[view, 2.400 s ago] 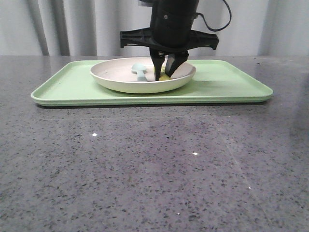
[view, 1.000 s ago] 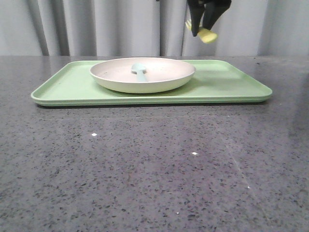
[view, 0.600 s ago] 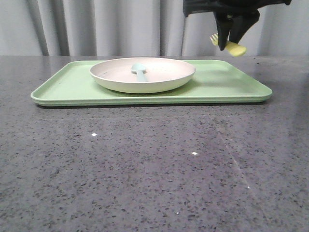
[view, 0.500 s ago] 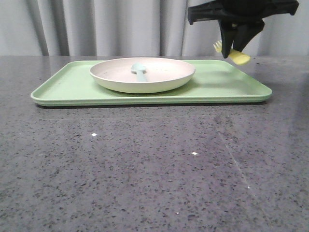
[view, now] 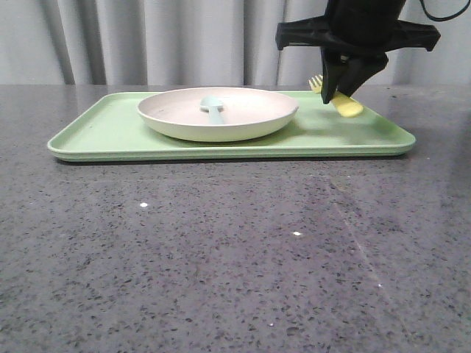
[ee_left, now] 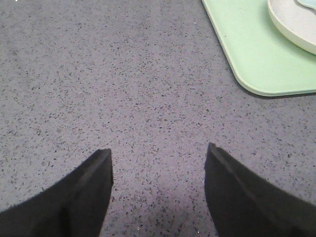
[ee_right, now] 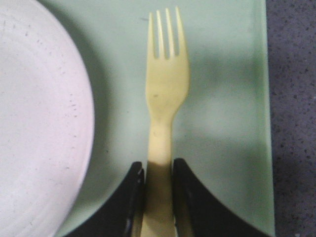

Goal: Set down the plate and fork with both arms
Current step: 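Lift the fork with the right gripper and move it beside the plate, then lower the fork onto the tray and open the right gripper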

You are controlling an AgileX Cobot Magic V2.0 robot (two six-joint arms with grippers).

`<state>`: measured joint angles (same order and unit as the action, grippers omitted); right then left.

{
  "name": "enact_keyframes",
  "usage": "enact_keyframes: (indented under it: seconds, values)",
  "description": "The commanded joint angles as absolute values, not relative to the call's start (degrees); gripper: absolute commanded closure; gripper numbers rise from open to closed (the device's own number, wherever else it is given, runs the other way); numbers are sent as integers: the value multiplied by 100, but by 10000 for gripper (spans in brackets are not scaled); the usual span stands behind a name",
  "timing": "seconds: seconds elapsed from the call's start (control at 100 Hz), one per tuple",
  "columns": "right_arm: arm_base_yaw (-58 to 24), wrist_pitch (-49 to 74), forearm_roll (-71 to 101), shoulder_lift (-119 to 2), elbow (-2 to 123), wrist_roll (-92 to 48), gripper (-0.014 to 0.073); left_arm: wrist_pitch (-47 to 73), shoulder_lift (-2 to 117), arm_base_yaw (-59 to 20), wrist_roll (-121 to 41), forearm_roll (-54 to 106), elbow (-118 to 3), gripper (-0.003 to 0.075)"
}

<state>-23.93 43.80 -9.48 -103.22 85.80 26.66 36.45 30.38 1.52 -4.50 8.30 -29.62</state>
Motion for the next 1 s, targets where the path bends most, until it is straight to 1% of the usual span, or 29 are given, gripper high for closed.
enact_keyframes:
  seconds: [0.0, 0.41, 0.99]
  values:
    - [-2360, 4082, -1008, -9993, 8706, 2592, 555, 3281, 3039, 156, -423, 888, -3118, 311]
    - [-2360, 3873, -969, -10057, 8364, 2592, 555, 3281, 3039, 156, -423, 888, -3118, 311]
    - [-2360, 3752, -825, -10254, 8326, 2592, 555, 3281, 3039, 156, -423, 888, -3118, 311]
